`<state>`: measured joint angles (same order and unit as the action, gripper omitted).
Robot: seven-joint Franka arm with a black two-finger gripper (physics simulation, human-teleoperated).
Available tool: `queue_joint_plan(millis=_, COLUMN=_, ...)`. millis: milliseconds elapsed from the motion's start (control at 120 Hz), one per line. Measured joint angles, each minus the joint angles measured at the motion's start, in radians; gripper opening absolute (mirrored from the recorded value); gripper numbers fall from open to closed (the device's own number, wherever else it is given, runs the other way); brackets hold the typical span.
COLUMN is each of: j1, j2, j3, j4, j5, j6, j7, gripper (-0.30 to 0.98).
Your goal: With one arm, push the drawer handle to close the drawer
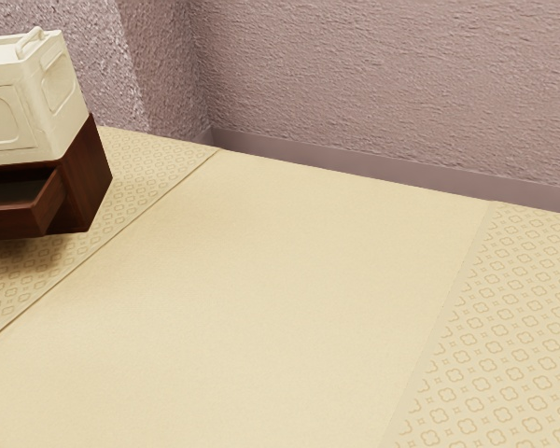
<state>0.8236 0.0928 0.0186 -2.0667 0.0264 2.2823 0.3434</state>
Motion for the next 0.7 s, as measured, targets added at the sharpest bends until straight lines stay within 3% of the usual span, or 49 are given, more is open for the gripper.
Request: queue_joint_plan(millis=700, j1=0.022, j2=0.118, j3=0.001, j4=0.129, j5=0.001, j6=0.003, j7=0.076, gripper=0.62)
